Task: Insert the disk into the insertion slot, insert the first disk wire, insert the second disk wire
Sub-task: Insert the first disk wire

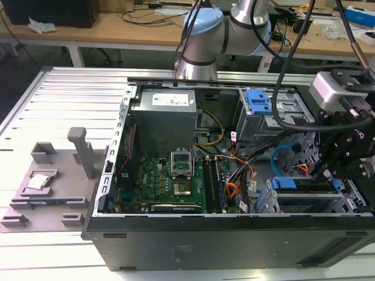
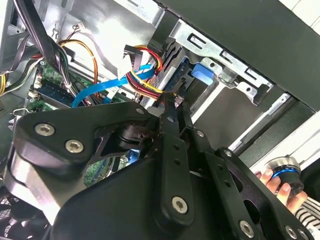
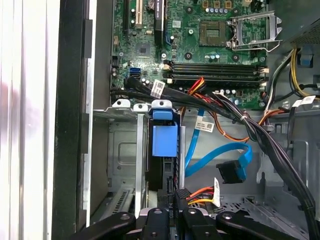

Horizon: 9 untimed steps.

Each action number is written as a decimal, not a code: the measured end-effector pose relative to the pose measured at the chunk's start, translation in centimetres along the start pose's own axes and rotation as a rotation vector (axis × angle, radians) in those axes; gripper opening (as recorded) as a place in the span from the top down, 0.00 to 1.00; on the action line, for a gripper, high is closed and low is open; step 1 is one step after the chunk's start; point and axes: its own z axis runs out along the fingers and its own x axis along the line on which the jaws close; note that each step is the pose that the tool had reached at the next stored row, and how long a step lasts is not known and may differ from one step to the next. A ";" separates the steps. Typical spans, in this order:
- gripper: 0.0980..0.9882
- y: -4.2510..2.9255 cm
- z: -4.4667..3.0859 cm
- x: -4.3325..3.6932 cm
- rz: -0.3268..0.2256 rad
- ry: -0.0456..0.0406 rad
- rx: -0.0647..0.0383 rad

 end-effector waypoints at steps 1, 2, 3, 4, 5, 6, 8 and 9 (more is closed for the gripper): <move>0.92 0.00 0.04 0.00 0.000 -0.0003 0.000; 0.92 -0.01 0.06 0.00 0.000 -0.0007 0.000; 0.92 -0.04 0.08 0.00 0.000 -0.0010 0.000; 0.92 -0.15 0.08 0.00 0.000 -0.0012 0.000; 0.92 -0.30 0.07 0.00 0.000 -0.0012 0.000; 0.92 -0.48 0.06 -0.01 0.000 -0.0013 0.000; 0.92 -0.49 0.06 0.00 0.000 -0.0030 0.000; 0.92 -0.49 0.06 0.00 0.000 -0.0044 0.000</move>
